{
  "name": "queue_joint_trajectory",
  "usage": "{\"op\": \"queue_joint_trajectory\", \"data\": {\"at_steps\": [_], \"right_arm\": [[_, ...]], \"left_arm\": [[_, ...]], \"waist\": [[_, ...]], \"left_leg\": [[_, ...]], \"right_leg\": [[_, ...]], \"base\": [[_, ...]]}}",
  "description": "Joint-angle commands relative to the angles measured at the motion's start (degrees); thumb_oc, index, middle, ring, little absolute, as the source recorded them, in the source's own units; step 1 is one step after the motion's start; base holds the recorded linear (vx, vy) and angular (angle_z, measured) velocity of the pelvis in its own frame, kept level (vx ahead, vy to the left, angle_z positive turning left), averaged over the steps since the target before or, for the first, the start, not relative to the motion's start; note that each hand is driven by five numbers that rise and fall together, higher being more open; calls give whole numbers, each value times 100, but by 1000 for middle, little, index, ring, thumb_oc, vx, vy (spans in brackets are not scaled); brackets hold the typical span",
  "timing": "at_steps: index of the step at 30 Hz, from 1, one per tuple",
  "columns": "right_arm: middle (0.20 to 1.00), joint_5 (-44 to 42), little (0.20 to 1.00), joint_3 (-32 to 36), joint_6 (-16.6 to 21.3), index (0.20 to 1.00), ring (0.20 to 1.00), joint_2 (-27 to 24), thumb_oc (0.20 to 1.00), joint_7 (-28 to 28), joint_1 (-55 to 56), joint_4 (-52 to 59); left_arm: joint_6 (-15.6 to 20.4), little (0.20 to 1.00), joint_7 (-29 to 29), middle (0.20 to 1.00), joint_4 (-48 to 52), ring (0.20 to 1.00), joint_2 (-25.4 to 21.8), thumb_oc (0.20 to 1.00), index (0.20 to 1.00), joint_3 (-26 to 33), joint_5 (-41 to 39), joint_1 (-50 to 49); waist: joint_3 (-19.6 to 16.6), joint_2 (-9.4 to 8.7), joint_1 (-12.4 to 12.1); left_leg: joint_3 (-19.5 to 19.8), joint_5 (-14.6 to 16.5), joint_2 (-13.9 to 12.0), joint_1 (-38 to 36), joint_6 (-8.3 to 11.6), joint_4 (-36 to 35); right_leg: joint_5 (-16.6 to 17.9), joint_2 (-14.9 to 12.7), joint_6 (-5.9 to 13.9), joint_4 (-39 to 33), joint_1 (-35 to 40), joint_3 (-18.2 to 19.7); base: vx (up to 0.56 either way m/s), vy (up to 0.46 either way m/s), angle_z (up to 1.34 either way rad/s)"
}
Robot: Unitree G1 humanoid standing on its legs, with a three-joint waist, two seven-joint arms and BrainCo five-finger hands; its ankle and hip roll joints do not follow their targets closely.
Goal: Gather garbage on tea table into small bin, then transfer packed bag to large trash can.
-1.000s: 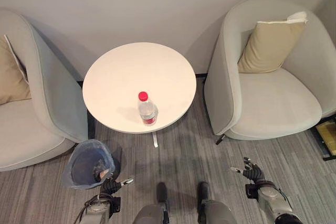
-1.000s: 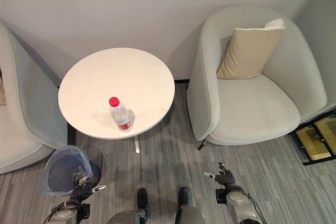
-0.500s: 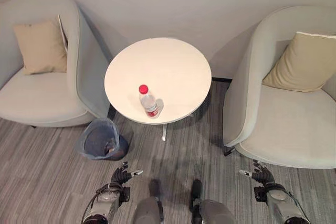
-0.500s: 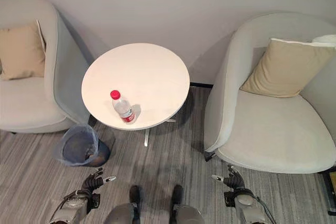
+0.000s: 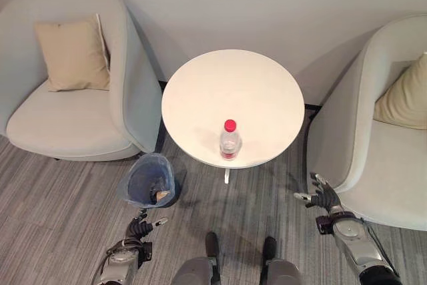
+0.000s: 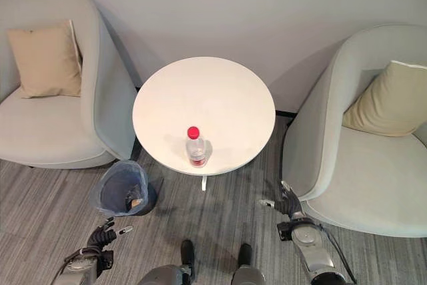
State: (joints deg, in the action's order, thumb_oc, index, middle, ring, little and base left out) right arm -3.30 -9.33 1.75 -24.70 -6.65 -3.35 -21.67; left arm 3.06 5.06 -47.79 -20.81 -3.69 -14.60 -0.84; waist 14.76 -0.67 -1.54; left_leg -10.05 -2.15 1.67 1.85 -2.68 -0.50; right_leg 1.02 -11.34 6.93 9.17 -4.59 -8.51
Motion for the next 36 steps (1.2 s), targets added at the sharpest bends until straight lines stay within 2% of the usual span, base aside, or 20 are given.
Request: {"op": "queue_joint_trajectory", "data": {"at_steps": [1,4,6,11,19,22,23,29,30,31,36], "right_arm": [[1000,566,1000,-299,325,1000,1000,-389,1000,101,-238,379],[1000,662,1000,-441,367,1000,1000,-459,1000,105,-404,469],[1000,744,1000,-516,412,1000,1000,-539,1000,166,-447,650],[1000,857,1000,-753,385,1000,1000,-556,1000,216,-683,564],[1000,810,1000,-1211,354,1000,1000,-316,1000,95,-1398,224],[1000,770,1000,-1362,329,1000,1000,-217,1000,54,-1674,116],[1000,736,1000,-1492,299,1000,1000,-97,1000,5,-1878,19],[1000,502,1000,-1602,288,1000,1000,264,1000,-255,-2376,-509],[256,304,256,-1573,283,256,256,376,256,-370,-2593,-753],[200,202,200,-1553,288,200,200,426,200,-422,-2724,-887],[200,-234,200,-1316,334,200,200,402,200,-585,-2890,-838]], "left_arm": [[218,1000,93,1000,127,1000,-67,1000,1000,177,134,-132],[230,1000,98,1000,75,1000,-74,1000,1000,167,107,-100],[268,1000,53,1000,87,1000,-32,1000,1000,116,170,-92],[236,1000,-45,1000,-3,1000,28,1000,1000,-2,261,-237],[230,1000,-57,1000,-30,1000,13,1000,1000,-116,257,-291],[239,1000,-29,1000,-37,1000,-3,1000,1000,-158,222,-292],[244,1000,-9,1000,-72,1000,-10,1000,1000,-214,182,-258],[285,1000,63,1000,-58,1000,-14,1000,1000,-375,58,-160],[316,1000,98,1000,-14,1000,-32,1000,1000,-450,-14,-109],[327,1000,104,1000,1,1000,-39,1000,1000,-482,-65,-71],[320,1000,135,1000,8,1000,-68,1000,1000,-464,-155,-3]], "waist": [[-187,-66,-29],[-154,-52,-19],[-141,-83,-27],[-295,-42,-162],[-257,29,-421],[-177,65,-533],[-92,108,-643],[63,227,-816],[119,269,-886],[145,289,-925],[185,261,-1002]], "left_leg": [[312,778,-78,56,144,560],[416,776,-31,7,143,560],[626,746,74,10,169,600],[816,680,90,-35,235,443],[1050,566,115,33,262,309],[1130,507,139,178,266,314],[1223,450,172,345,266,329],[1396,335,246,637,263,344],[1451,290,278,759,273,362],[1466,275,290,813,280,378],[1503,273,304,908,297,443]], "right_leg": [[-295,360,28,262,-278,482],[-268,489,2,167,-429,519],[-310,605,-10,8,-311,688],[-298,624,-77,-322,-50,521],[-287,554,-100,-558,96,243],[-272,519,-93,-572,40,157],[-269,478,-88,-558,-42,79],[-241,387,-80,-492,-257,-92],[-215,355,-87,-483,-337,-141],[-211,346,-91,-476,-368,-170],[-193,317,-91,-494,-381,-236]], "base": [[108,57,-12],[52,-4,17],[68,-23,44],[87,-56,45],[28,-22,22],[-51,15,23],[-75,32,25],[-58,33,26],[-54,35,17],[-58,40,14],[-11,10,18]]}}
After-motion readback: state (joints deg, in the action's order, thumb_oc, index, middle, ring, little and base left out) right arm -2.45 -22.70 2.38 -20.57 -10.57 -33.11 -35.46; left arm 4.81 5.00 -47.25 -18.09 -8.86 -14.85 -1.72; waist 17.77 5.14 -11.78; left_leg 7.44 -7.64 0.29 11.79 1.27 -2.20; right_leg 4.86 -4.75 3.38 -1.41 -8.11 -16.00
